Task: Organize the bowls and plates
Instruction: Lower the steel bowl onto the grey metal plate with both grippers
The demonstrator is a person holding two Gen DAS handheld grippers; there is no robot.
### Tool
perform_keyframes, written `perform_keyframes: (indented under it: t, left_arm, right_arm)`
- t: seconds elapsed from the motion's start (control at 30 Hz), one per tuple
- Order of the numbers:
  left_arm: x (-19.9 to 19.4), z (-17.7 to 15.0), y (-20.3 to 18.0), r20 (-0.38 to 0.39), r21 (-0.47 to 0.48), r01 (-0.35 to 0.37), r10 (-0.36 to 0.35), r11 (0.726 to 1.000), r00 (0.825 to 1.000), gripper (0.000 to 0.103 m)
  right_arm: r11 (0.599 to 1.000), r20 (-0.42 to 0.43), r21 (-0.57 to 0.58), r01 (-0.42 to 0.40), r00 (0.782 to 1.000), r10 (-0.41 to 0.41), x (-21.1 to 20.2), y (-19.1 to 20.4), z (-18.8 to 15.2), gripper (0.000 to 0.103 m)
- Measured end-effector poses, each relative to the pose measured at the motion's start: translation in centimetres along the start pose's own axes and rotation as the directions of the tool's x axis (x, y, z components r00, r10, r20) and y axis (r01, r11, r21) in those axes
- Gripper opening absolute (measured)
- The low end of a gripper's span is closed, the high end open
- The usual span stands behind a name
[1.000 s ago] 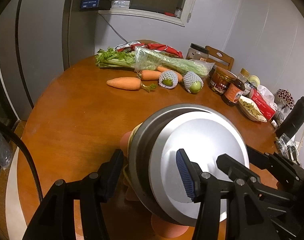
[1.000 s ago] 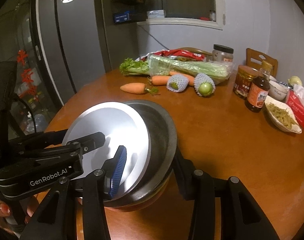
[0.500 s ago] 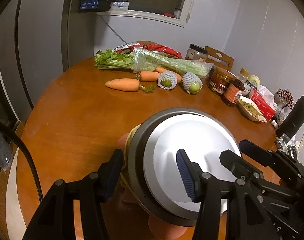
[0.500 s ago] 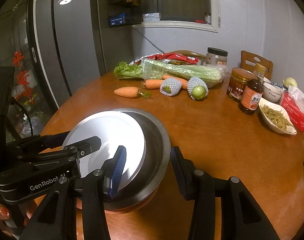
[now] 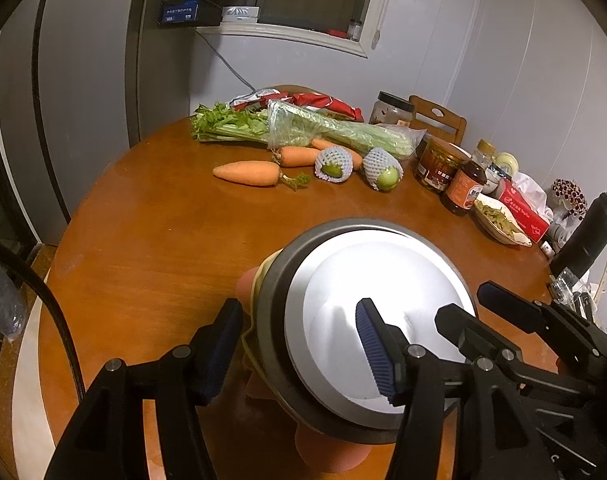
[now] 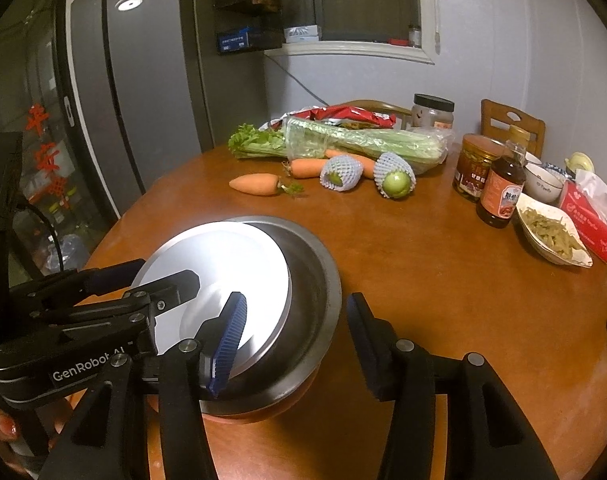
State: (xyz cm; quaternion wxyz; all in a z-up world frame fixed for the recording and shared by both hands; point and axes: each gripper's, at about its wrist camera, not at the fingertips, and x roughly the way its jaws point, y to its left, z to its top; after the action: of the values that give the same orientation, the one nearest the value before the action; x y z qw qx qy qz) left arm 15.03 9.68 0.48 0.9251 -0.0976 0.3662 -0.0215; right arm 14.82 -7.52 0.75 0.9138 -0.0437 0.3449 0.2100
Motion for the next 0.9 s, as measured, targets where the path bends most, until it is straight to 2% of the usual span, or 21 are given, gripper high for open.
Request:
perform_keyframes:
  t: [0.53, 0.9]
  left_arm:
    - [-0.6, -0.2, 0.1, 0.012, 0.003, -0.01, 0.01, 1.0, 1.0, 0.06]
    - [-2.0, -0.1, -0.2, 0.039, 0.011, -0.01, 0.009, 1.0, 0.999, 0.061]
  right_arm:
    - [1.0, -0.009, 0.008, 0.025, 1.0, -0.025, 0.1, -0.2, -0.3, 0.057]
    - [0.999, 0.02, 0.002, 0.032, 0.999, -0.032, -1.1, -0.2, 0.0, 0.06]
